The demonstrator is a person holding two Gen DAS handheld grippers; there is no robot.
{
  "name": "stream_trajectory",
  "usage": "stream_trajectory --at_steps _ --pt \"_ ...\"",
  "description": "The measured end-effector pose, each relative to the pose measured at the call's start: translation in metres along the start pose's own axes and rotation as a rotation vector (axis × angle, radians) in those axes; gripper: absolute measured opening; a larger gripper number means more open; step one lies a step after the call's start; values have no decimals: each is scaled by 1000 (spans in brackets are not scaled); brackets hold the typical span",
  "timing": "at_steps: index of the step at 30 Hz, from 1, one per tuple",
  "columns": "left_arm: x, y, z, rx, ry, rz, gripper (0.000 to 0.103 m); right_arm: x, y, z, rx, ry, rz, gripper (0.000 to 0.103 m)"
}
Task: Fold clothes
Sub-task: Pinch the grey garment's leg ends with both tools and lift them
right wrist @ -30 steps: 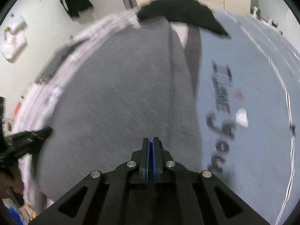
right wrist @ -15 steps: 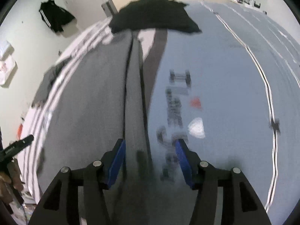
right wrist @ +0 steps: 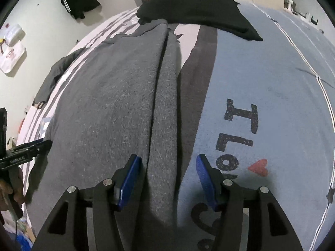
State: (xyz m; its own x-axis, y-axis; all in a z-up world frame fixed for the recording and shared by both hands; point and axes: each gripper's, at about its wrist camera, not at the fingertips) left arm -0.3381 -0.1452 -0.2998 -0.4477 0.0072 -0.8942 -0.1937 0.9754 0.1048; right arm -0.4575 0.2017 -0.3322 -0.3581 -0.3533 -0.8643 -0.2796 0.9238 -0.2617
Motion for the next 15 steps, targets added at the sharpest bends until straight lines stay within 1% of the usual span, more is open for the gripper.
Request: stream_trajectory --at_steps 3,6,8,12,15 --pt "-21 -5 10 -7 41 1 71 -17 4 8 42 -3 -12 52" --pt "-52 -13 39 -42 70 27 71 -40 5 25 87 7 -31 53" --pt "-64 -15 63 -76 65 45 71 -63 -2 48 91 15 -46 53" --pt "-88 -19 110 -143 50 80 71 -89 -21 92 105 -15 -51 53" --pt "-87 -10 137 -129 16 89 71 -92 -34 121 122 -45 -66 53"
Point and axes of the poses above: each gripper's, at about its wrist camera, not at the fingertips, and x roughly the way its jaws point, y to its right, z to its underside, and after that the axes turned 2 degrees about x, right-handed
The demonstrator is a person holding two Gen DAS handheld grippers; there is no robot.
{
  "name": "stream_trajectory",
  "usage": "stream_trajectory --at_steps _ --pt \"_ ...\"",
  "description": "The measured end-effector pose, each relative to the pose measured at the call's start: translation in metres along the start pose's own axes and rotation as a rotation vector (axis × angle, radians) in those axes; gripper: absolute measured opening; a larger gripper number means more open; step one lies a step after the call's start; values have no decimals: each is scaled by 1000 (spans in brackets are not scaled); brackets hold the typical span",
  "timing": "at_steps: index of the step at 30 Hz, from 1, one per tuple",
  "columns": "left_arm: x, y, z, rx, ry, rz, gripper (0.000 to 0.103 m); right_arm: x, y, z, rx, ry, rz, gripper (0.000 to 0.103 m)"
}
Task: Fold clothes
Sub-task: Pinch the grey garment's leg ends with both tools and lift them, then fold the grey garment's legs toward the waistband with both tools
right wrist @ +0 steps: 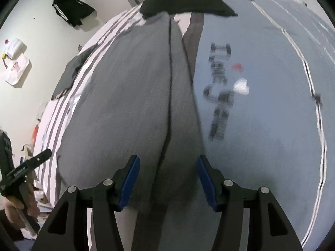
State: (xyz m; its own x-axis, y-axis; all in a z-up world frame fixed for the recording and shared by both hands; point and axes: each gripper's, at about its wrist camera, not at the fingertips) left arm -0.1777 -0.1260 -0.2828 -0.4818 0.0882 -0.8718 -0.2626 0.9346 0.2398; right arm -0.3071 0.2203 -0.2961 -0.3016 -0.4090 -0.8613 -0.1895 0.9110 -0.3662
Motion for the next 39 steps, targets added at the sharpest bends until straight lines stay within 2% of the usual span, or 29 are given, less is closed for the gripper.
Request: stream_trajectory --at_steps 4,7,12,14,16,18,19,20,23,27,31,34,39 --pt "9 12 24 50 -19 22 71 4 -4 28 19 -7 16 53" --pt "17 18 31 76 -29 54 71 11 -4 37 50 -10 13 53" --pt "32 19 35 116 -19 57 71 23 -16 42 44 11 12 55" --pt "34 20 38 134 -5 63 62 29 -23 41 28 30 17 55" --pt "34 24 39 175 3 64 28 34 -26 42 20 45 17 53" --pt "32 29 38 200 -4 84 15 40 -27 39 25 51 8 41" --pt "29 30 38 205 -3 89 12 39 -26 38 34 53 -16 20" --pt "23 31 36 207 4 92 11 37 -26 37 47 49 -39 14" --pt "3 32 30 204 30 103 10 21 -37 35 10 85 13 12" --pt "-33 37 9 188 88 137 8 -12 -53 21 25 136 -1 11" --pt "-59 45 -35 166 150 156 7 -46 -71 -3 10 184 -20 11" --pt "-67 54 -77 164 192 154 7 -63 -77 -32 21 210 -43 11" --pt "-56 74 -160 199 231 118 6 -74 -70 -105 28 231 -81 11"
Point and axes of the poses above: each gripper's, at about its wrist camera, not at the fingertips, and x roughly the way its jaws point, y to its right, z to its underside, and after that the axes turned 2 degrees about x, right-handed
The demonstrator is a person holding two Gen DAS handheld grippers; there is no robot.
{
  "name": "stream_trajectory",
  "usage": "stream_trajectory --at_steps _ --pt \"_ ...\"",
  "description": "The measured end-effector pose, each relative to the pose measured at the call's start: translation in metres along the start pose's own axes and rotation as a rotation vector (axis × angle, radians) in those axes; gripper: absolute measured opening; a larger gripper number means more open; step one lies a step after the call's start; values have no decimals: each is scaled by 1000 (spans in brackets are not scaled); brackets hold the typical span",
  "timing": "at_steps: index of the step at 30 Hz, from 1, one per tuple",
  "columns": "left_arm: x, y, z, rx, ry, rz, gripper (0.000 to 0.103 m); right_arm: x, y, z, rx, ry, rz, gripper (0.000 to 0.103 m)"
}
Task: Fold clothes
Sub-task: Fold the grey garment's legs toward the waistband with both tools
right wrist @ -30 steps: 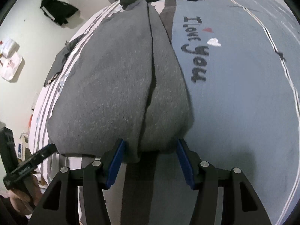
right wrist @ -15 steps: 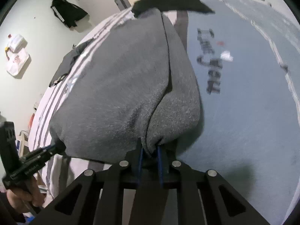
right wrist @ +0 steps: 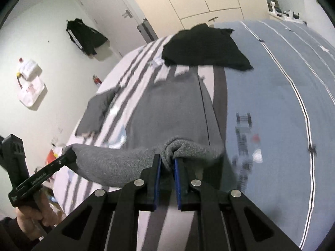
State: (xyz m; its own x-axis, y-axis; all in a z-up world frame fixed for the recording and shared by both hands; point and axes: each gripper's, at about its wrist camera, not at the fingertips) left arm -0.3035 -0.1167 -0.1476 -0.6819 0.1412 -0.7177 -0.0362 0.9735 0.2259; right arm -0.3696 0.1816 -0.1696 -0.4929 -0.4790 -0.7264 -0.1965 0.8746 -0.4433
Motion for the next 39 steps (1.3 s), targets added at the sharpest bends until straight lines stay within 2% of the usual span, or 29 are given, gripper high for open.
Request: stream_trajectory --at_steps 4,10,13,14,16,19,22,24,25,26,27,29,31,32,34,35,36,38,39 --pt "47 -9 -53 3 -20 -42 5 34 5 -66 -17 7 -27 10" --pt "138 -29 -112 -9 -74 -88 5 119 30 -154 7 -48 -43 10" --pt "185 -41 -128 -4 -115 -95 5 167 46 -188 41 -84 -40 8" --pt "200 -44 -131 -4 -133 -92 5 177 49 -194 40 -83 -30 0" --pt "226 -48 -136 7 -156 -79 5 197 56 -212 22 -70 12 0" --pt "248 -53 -139 4 -169 -58 5 222 71 -231 55 -67 18 0" --pt "261 -60 -135 -16 -192 -48 6 234 78 -229 73 -110 0 0" --pt "264 -67 -127 -34 -212 -41 6 226 78 -213 70 -138 1 4" --pt "264 -70 -124 -46 -219 -34 6 222 78 -205 69 -152 1 8" --pt "263 -73 -120 -58 -223 -21 6 219 80 -192 74 -172 -4 18" --pt "261 -76 -117 -70 -226 -7 6 216 81 -180 79 -190 -10 24" --pt "261 -78 -112 -89 -242 23 10 216 83 -161 93 -210 -42 27" --pt "262 -81 -108 -108 -260 54 26 220 82 -155 103 -205 -67 28" --pt "262 -82 -106 -117 -269 69 29 222 81 -155 110 -193 -79 27" --pt "264 -81 -104 -120 -268 88 32 229 81 -163 144 -162 -89 30" --pt "264 -79 -104 -110 -262 86 32 236 82 -164 154 -175 -73 34" --pt "265 -77 -103 -96 -255 82 31 244 83 -165 163 -188 -57 34" --pt "264 -73 -103 -68 -232 69 3 260 91 -166 217 -222 -42 30" --pt "262 -71 -104 -59 -218 69 3 261 94 -166 242 -193 -62 22"
Point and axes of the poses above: each gripper's, at about its wrist camera, not at the fingertips, and x roughly the way its jaws point, y to its right, z to its underside, and after that the axes turned 2 degrees about x, right-handed
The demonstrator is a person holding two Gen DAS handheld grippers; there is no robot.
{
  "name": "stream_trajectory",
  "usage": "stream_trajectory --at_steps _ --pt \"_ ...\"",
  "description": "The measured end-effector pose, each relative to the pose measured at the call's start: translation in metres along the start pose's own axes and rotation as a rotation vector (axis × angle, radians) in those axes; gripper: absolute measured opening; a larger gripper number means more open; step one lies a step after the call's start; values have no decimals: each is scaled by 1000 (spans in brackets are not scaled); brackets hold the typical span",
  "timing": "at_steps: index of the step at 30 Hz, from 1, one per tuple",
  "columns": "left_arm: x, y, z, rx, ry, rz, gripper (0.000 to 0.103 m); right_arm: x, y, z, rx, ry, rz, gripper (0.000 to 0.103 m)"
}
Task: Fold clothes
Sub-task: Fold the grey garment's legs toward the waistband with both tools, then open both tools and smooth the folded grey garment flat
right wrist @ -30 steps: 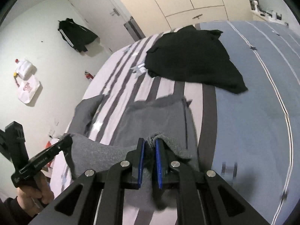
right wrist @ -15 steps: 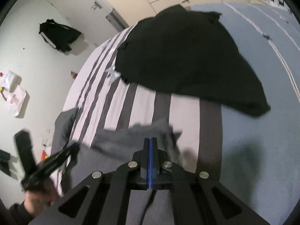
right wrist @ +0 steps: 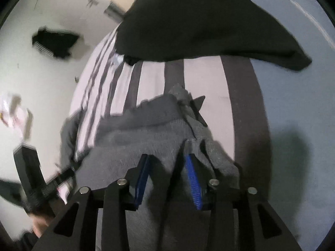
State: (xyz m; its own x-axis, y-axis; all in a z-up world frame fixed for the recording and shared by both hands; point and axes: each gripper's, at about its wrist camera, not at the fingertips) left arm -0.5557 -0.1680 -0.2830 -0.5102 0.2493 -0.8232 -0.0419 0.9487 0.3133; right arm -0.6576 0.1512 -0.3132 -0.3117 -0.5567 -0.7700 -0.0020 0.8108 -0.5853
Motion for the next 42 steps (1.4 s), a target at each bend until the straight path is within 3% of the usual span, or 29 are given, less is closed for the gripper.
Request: stream_trajectory --at_steps 1,5,13,16,20,21,23,25,27,28,30,32,33,34,36,38,42 --pt "-6 1 -1 3 28 9 3 -3 -2 -1 -13 26 -5 5" --pt "-36 6 -8 3 127 39 3 -19 -13 -1 -53 101 -32 3" --pt "-60 5 -51 10 218 39 3 -55 -40 -25 -96 250 -38 2" --pt "-27 -4 -65 -9 140 -1 3 -51 -48 -43 -126 267 -17 2" --pt "27 -24 -70 -71 -26 -38 8 -11 -34 -58 -131 179 62 3" --pt "39 -30 -69 -95 -73 -39 15 5 -29 -59 -132 142 96 4" --pt "34 -39 -67 -135 -67 -13 28 22 -21 -57 -144 85 140 7" --pt "10 -41 -64 -145 -7 -82 69 11 -24 -54 -159 102 122 10" --pt "-16 -41 -60 -135 68 -144 84 -14 -27 -48 -168 170 118 26" --pt "-28 -41 -57 -117 113 -161 84 -27 -28 -44 -176 212 134 35" --pt "-52 -31 -47 -39 201 -149 82 -51 -31 -31 -196 299 173 39" --pt "-69 -11 -33 76 243 -126 51 -57 -45 -15 -269 321 196 39" --pt "-70 1 -28 124 239 -134 30 -60 -53 -8 -306 332 207 39" --pt "-65 9 -25 148 226 -119 18 -63 -60 0 -343 343 218 39" --pt "-52 24 -19 186 197 -78 10 -55 -74 13 -410 348 232 39" --pt "-35 32 -18 170 158 -30 10 -41 -87 23 -443 339 213 36" --pt "26 27 -5 199 51 -131 9 11 -90 24 -448 291 237 36"
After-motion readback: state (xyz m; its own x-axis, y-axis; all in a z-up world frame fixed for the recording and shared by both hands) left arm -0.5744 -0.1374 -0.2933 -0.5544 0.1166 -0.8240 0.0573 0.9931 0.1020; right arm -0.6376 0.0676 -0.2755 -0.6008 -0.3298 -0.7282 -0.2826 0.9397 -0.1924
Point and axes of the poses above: each gripper's, at about its wrist camera, not at the fingertips, and x roughly the way its jaws point, y to its right, z to its underside, and after that the axes turned 2 degrees about x, right-handed
